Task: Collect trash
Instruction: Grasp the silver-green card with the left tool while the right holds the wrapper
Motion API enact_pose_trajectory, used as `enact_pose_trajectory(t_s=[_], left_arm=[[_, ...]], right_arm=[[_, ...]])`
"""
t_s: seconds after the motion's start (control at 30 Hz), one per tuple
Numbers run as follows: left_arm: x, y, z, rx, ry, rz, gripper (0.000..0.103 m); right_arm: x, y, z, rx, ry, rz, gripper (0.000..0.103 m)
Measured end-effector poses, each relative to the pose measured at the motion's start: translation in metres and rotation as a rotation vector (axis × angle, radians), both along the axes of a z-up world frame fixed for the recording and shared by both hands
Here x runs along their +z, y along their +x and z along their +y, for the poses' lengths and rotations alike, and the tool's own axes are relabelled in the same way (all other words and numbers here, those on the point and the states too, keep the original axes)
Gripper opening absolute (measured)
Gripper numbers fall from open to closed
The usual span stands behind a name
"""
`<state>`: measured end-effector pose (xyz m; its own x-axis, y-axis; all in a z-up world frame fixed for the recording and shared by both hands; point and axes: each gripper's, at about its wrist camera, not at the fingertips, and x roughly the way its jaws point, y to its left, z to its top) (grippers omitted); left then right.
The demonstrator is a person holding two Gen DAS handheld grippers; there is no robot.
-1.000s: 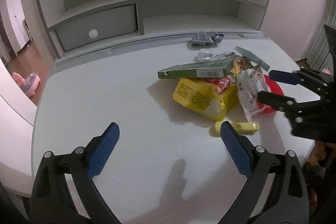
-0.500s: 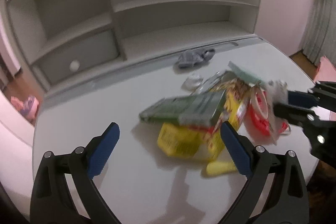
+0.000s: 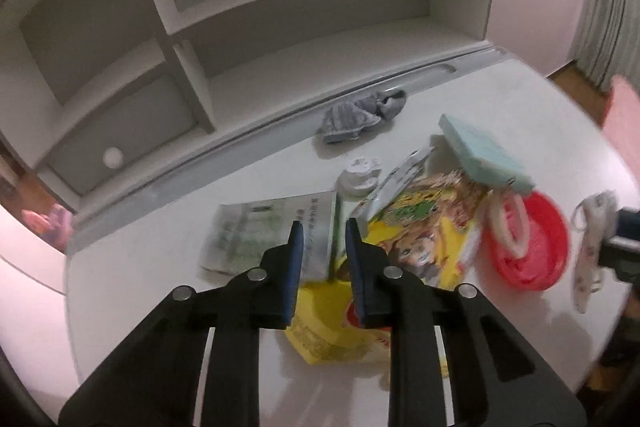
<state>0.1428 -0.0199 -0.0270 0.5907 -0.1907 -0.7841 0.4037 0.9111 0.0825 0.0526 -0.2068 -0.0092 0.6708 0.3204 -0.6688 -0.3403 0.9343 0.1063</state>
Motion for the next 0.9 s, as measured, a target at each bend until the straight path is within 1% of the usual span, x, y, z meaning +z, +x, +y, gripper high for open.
enact_pose_trajectory(t_s=[0.07, 0.1, 0.13, 0.2, 0.23, 0.3, 0.37, 0.4, 0.47, 0.53, 0.6, 0.67, 0.7, 0.73, 0.77, 0.83, 0.9], left_arm=[[0.003, 0.003, 0.009, 0.028, -0.013, -0.008, 0.023], [0.005, 0.005, 0.015, 0.043, -0.012, -0.020, 0.030], [0.006, 0.007, 0.022, 0.042, -0.010, -0.029, 0.057], [0.013, 0.015, 0.033, 0.018, -0.007, -0.057, 0.096], [0.017, 0.019, 0.039, 0.002, -0.003, -0.081, 0.096], [0.019, 0.031, 0.049, -0.064, 0.020, -0.066, 0.096], [0.018, 0.041, 0.054, -0.101, 0.044, -0.055, 0.096], [0.016, 0.045, 0.058, -0.174, 0.039, -0.040, 0.096], [0.012, 0.047, 0.060, -0.280, 0.040, -0.013, 0.096], [0.003, 0.047, 0.062, -0.377, 0.095, -0.021, 0.096], [-0.010, 0.048, 0.060, -0.454, 0.161, -0.005, 0.096], [-0.017, 0.049, 0.056, -0.497, 0.176, 0.004, 0.096], [-0.021, 0.051, 0.053, -0.525, 0.176, 0.021, 0.096], [-0.023, 0.052, 0.050, -0.534, 0.182, 0.022, 0.096], [-0.025, 0.052, 0.048, -0.545, 0.192, 0.016, 0.096], [-0.031, 0.049, 0.038, -0.602, 0.217, 0.000, 0.096], [-0.038, 0.050, 0.029, -0.638, 0.241, -0.003, 0.096]], right_arm=[[0.000, 0.001, -0.005, -0.010, 0.003, -0.001, 0.019], [-0.001, 0.001, -0.008, -0.012, 0.008, 0.001, 0.019], [-0.002, 0.002, -0.011, -0.012, 0.016, 0.006, 0.019], [-0.003, 0.002, -0.017, -0.011, 0.029, 0.017, 0.019], [-0.004, 0.003, -0.019, -0.014, 0.029, 0.020, 0.019], [-0.007, 0.002, -0.024, -0.022, 0.029, 0.027, 0.019], [-0.009, 0.003, -0.028, -0.025, 0.035, 0.036, 0.019], [-0.010, 0.003, -0.031, -0.028, 0.038, 0.037, 0.019], [-0.012, 0.002, -0.037, -0.035, 0.042, 0.043, 0.019], [-0.014, 0.001, -0.042, -0.045, 0.045, 0.051, 0.019], [-0.017, 0.001, -0.045, -0.053, 0.043, 0.058, 0.019], [-0.020, 0.002, -0.047, -0.059, 0.037, 0.067, 0.019], [-0.021, 0.003, -0.048, -0.063, 0.034, 0.072, 0.019], [-0.022, 0.004, -0.048, -0.065, 0.033, 0.076, 0.019], [-0.023, 0.005, -0.048, -0.066, 0.030, 0.080, 0.019], [-0.023, 0.006, -0.047, -0.069, 0.025, 0.084, 0.019], [-0.023, 0.007, -0.047, -0.071, 0.023, 0.087, 0.019]])
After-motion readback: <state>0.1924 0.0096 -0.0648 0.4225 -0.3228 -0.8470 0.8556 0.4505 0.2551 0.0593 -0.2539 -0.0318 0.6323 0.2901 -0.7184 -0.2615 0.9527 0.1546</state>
